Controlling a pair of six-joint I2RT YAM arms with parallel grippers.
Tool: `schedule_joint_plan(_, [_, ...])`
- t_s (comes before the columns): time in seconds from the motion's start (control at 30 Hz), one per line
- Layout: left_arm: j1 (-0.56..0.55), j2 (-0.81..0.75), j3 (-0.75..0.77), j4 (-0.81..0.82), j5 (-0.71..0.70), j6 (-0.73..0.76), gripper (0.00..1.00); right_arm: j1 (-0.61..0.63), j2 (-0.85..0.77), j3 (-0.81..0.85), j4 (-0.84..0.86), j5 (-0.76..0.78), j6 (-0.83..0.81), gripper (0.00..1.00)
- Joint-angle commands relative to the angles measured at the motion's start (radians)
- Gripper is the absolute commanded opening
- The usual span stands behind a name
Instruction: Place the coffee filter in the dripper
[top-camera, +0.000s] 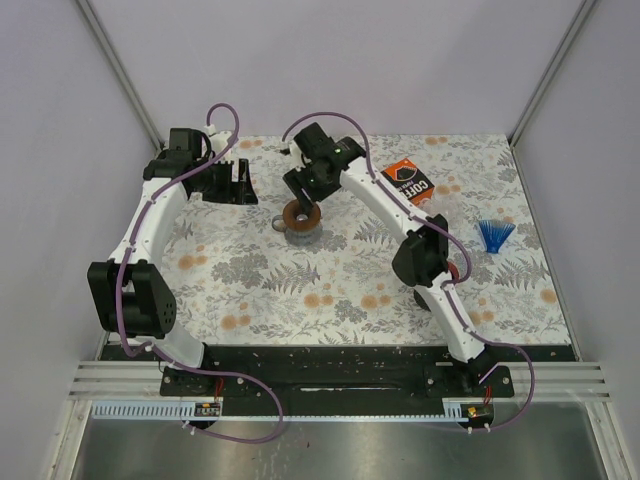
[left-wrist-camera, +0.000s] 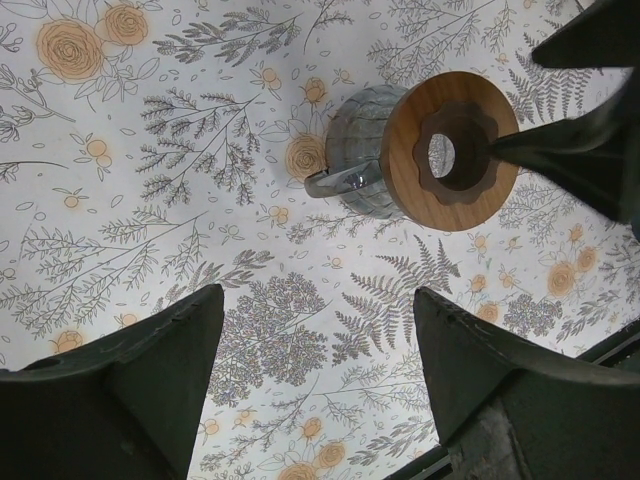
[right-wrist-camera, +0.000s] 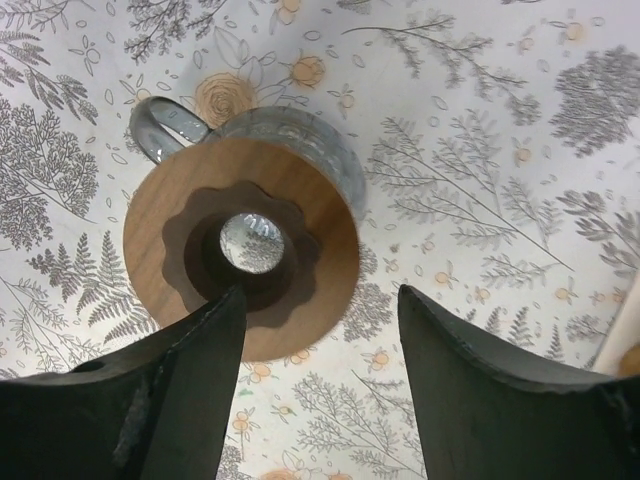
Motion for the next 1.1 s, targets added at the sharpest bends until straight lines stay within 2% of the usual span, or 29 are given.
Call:
schedule_joint_plan(0.0, [0.012, -0.043, -0.016, 0.038, 0.011, 0.023, 0.8, -0.085, -0.226, -0.083, 0.083, 0.067, -0.01, 0.67])
schedule_joint_plan(0.07, [0.013, -0.046, -0.02, 0.038, 0.011, 0.025, 0.8, -0.124, -0.29, -0.199, 0.157, 0.149, -0.025, 0.64])
schedule_joint_plan(0.17, [0.015, -0.046, -0.023, 0.038, 0.016, 0.026, 0.8, -0.142, -0.358, -0.382, 0.275, 0.396, -0.099, 0.64])
schedule_joint_plan(0.27, [0.017, -0.047, -0.026, 0.038, 0.019, 0.03, 0.8, -0.162, -0.367, -0.499, 0.344, 0.579, -0.153, 0.69])
schedule_joint_plan(0.37, [0.02, -0.046, -0.031, 0.038, 0.023, 0.034, 0.8, -0.184, -0.361, -0.605, 0.404, 0.688, -0.197, 0.73])
schedule_joint_plan(0.47, [0.021, -0.044, -0.034, 0.038, 0.031, 0.036, 0.8, -0.191, -0.359, -0.703, 0.502, 0.713, -0.257, 0.73])
schedule_joint_plan(0.63, [0.023, -0.037, -0.033, 0.037, 0.04, 0.031, 0.8, -0.191, -0.315, -0.77, 0.603, 0.733, -0.337, 0.73])
schedule_joint_plan(0.9, [0.021, -0.046, -0.037, 0.038, 0.04, 0.033, 0.8, -0.199, -0.211, -0.821, 0.731, 0.816, -0.476, 0.7])
schedule_joint_plan(1.07, [0.024, -0.052, -0.04, 0.038, 0.04, 0.034, 0.8, -0.211, -0.189, -0.853, 0.809, 0.825, -0.521, 0.65])
